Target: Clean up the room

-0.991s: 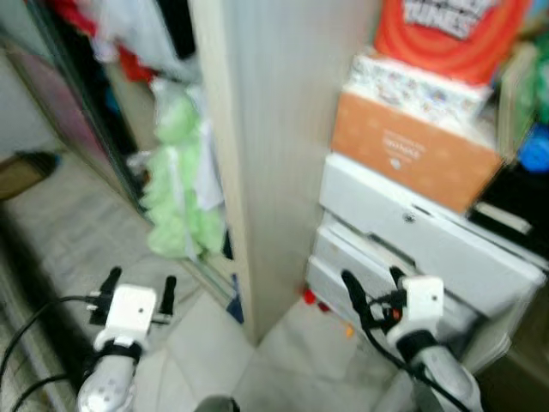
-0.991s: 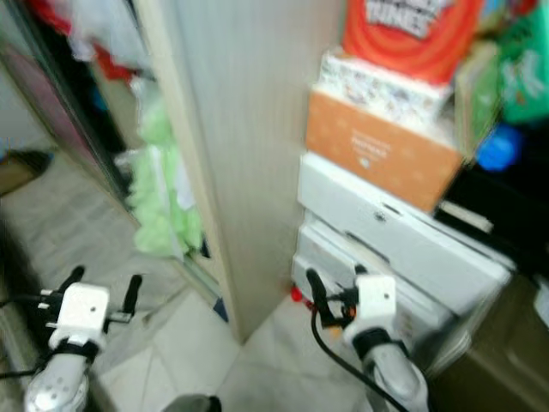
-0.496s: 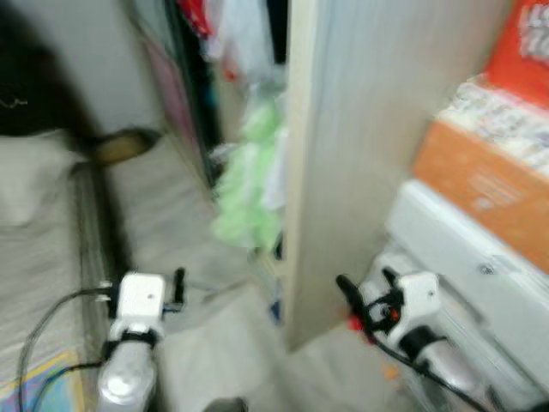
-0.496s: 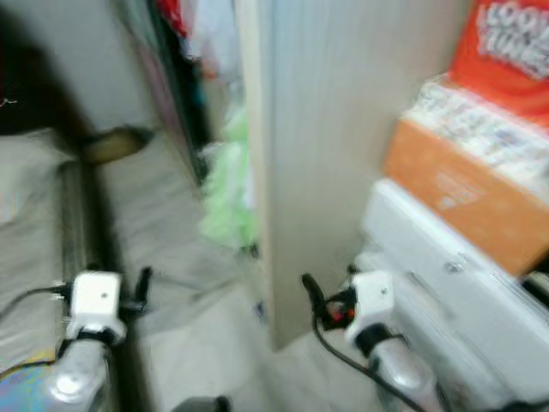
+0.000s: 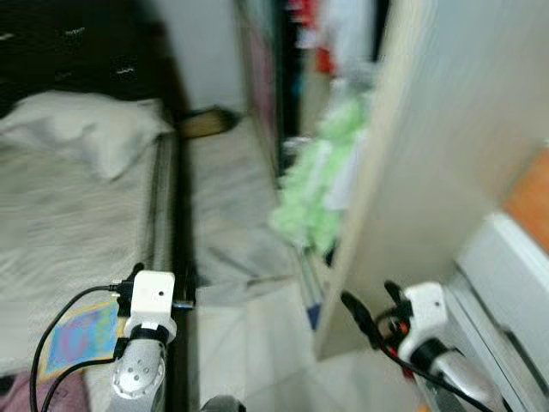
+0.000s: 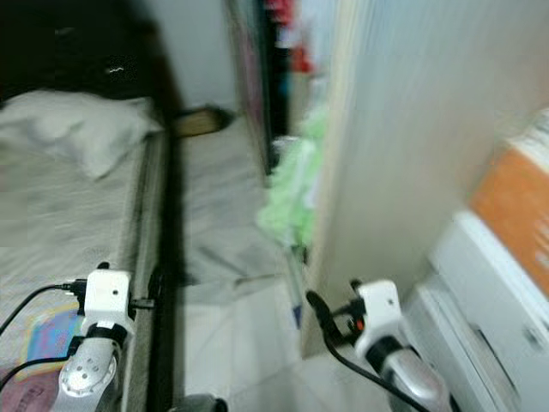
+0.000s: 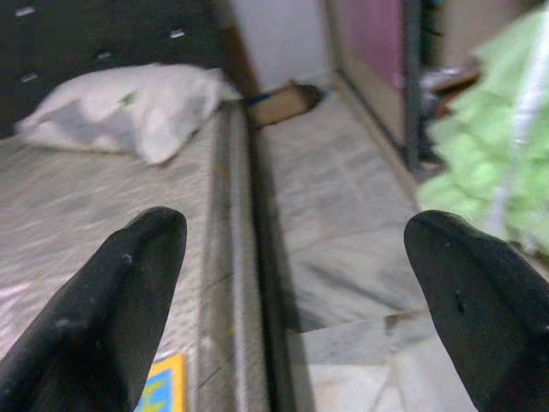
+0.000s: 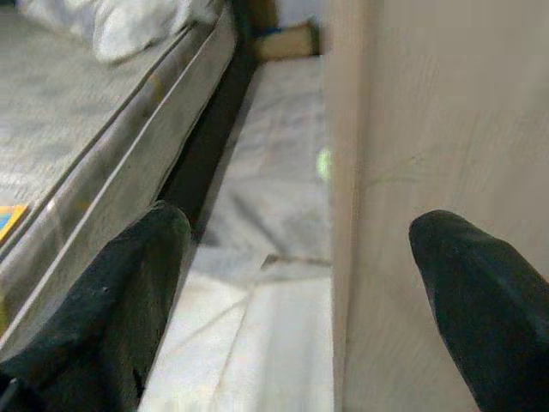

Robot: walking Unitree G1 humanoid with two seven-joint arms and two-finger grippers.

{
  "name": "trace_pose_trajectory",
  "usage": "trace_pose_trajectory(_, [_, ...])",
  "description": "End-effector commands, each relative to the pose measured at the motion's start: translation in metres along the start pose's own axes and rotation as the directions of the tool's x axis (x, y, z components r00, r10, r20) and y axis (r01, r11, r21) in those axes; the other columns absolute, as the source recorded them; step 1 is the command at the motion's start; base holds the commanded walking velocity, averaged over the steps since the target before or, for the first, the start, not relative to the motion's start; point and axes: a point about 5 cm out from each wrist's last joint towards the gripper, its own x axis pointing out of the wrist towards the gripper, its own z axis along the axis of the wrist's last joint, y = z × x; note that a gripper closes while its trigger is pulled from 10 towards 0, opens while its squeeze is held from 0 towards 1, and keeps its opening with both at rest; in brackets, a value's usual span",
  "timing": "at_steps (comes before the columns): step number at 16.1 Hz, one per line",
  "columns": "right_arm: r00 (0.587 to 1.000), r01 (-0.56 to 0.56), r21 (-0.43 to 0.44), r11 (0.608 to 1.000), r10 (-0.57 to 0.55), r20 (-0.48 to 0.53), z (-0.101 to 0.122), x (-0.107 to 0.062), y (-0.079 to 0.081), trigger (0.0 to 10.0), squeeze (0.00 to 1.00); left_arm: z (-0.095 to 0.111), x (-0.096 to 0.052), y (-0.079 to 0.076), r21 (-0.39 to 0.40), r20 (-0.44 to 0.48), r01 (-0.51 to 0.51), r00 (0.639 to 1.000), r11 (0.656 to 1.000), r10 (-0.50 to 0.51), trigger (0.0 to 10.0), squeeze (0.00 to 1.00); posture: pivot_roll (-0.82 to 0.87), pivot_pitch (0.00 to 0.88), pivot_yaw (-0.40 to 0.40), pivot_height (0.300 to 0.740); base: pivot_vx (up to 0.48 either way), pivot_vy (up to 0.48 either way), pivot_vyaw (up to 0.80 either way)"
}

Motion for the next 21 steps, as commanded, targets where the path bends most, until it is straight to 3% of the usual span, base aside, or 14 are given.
trace_pose_trajectory(1, [0.997, -0.072, 0.03, 0.997, 0.073, -0.008, 0.0, 0.001, 0.005, 10.0, 0.0, -0.001, 0.0, 0.006, 0.017, -0.016, -0.016, 1.0, 1.0, 0.017, 10.0, 0.0, -0.08, 0.036, -0.001, 0.74, 0.0, 0.0, 0.8])
trace_pose_trajectory(6, [0.974, -0.206, 0.061, 0.977, 0.211, -0.082, -0.015, -0.006, 0.007, 10.0, 0.0, 0.001, 0.0, 0.003, 0.009, -0.014, 0.006, 1.0, 1.0, -0.006, 10.0, 0.0, -0.08, 0.043, -0.004, 0.74, 0.0, 0.0, 0.74])
trace_pose_trajectory(10, [0.96, -0.253, 0.065, 0.965, 0.259, -0.106, -0.026, 0.004, 0.018, 10.0, 0.0, 0.0, -0.001, 0.002, 0.008, -0.019, 0.012, 1.0, 1.0, -0.012, 10.0, 0.0, -0.08, 0.047, -0.009, 0.74, 0.0, 0.0, 0.59])
trace_pose_trajectory(19, [0.96, -0.281, 0.051, 0.958, 0.281, 0.003, -0.013, 0.048, 0.058, 10.0, 0.0, 0.002, 0.006, -0.001, 0.007, -0.008, 0.029, 1.0, 1.0, -0.029, 10.0, 0.0, -0.07, 0.048, 0.001, 0.74, 0.0, 0.0, 0.8])
trace_pose_trajectory(21, [0.959, -0.284, 0.014, 0.959, 0.283, 0.024, -0.008, 0.059, 0.068, 10.0, 0.0, 0.003, 0.008, -0.002, 0.007, 0.0, 0.037, 0.999, 0.999, -0.037, 10.0, 0.0, -0.07, 0.047, 0.003, 0.74, 0.0, 0.0, 0.8])
